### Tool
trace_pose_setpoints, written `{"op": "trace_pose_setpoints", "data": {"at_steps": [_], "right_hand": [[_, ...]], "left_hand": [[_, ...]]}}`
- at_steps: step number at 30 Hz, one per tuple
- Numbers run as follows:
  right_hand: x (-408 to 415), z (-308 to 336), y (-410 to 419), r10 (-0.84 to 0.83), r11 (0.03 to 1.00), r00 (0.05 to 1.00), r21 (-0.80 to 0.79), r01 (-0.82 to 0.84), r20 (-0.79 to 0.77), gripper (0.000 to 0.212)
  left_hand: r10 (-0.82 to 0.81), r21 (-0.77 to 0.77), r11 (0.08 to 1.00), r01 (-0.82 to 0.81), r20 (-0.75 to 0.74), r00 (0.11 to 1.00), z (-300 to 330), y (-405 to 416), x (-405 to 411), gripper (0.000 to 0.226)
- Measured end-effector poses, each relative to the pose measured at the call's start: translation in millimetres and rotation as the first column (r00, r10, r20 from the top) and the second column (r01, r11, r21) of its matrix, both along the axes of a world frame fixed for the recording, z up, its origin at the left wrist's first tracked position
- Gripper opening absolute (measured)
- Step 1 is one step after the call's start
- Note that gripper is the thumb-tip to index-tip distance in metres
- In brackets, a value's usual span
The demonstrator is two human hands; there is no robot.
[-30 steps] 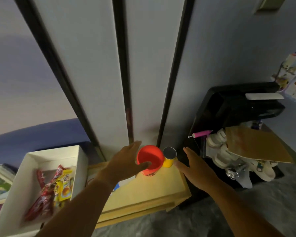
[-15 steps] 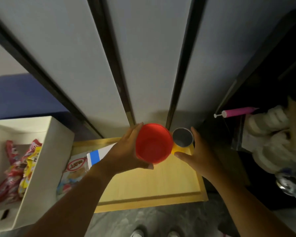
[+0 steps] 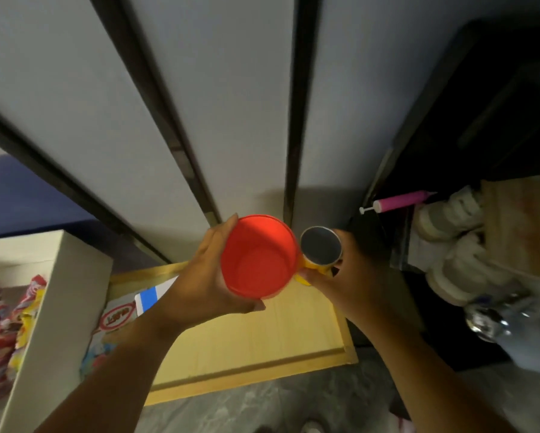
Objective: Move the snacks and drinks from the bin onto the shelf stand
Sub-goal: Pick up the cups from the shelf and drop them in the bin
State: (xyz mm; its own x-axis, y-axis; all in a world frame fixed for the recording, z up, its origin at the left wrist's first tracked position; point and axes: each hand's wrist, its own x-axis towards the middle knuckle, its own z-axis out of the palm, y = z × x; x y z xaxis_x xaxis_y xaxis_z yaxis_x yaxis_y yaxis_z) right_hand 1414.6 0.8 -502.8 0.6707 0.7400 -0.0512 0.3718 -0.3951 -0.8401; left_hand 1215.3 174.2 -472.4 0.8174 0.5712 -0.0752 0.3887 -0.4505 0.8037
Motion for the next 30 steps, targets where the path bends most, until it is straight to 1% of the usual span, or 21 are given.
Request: {"op": "trace_pose_setpoints", "data": {"at_steps": [2, 5, 9, 13, 15, 17, 19, 21, 24, 27, 30], "right_hand": [[-9, 28, -16, -0.023, 1.0, 0.998, -0.003, 0.023, 0.06, 0.073], [-27, 67, -49, -0.048, 0.999, 0.992, -0.01, 0.049, 0.115, 0.079], [-46, 111, -113, -0.162, 0.986, 0.985, 0.052, 0.159, 0.064, 0.079], [-54, 156, -201, -0.32, 0.947, 0.936, 0.076, 0.311, 0.151, 0.083], [-58, 175, -246, -0.396, 0.918, 0.903, 0.083, 0.388, 0.168, 0.083], [-62, 190, -294, -0.478, 0.878, 0.863, 0.116, 0.465, 0.162, 0.078], [-67, 197, -346, -0.566, 0.824, 0.812, 0.132, 0.551, 0.143, 0.074], [-71, 194, -399, -0.637, 0.771, 0.761, 0.128, 0.624, 0.125, 0.073], [-79, 178, -476, -0.712, 0.701, 0.689, 0.081, 0.709, 0.135, 0.074], [-89, 152, -535, -0.744, 0.663, 0.658, 0.011, 0.748, 0.115, 0.074], [-94, 110, -569, -0.755, 0.647, 0.647, -0.046, 0.762, 0.105, 0.071]], "left_hand": [[-0.035, 0.032, 0.999, 0.035, 0.003, 0.999, 25, 3, -7, 0.146], [-0.104, 0.068, 0.992, 0.103, 0.016, 0.994, 65, -5, -9, 0.145], [-0.272, 0.107, 0.958, 0.266, 0.041, 0.961, 114, -48, 9, 0.148], [-0.485, 0.148, 0.87, 0.47, 0.086, 0.871, 162, -113, 38, 0.136], [-0.584, 0.172, 0.808, 0.564, 0.105, 0.805, 183, -151, 55, 0.134], [-0.654, 0.161, 0.756, 0.635, 0.126, 0.746, 195, -194, 76, 0.135], [-0.703, 0.15, 0.711, 0.687, 0.13, 0.699, 199, -242, 98, 0.138], [-0.761, 0.178, 0.649, 0.74, 0.119, 0.638, 196, -294, 117, 0.137], [-0.814, 0.146, 0.58, 0.801, 0.116, 0.569, 180, -370, 133, 0.139], [-0.837, 0.076, 0.545, 0.835, 0.11, 0.536, 148, -429, 135, 0.145], [-0.834, 0.025, 0.545, 0.838, 0.117, 0.539, 99, -467, 137, 0.147]]}}
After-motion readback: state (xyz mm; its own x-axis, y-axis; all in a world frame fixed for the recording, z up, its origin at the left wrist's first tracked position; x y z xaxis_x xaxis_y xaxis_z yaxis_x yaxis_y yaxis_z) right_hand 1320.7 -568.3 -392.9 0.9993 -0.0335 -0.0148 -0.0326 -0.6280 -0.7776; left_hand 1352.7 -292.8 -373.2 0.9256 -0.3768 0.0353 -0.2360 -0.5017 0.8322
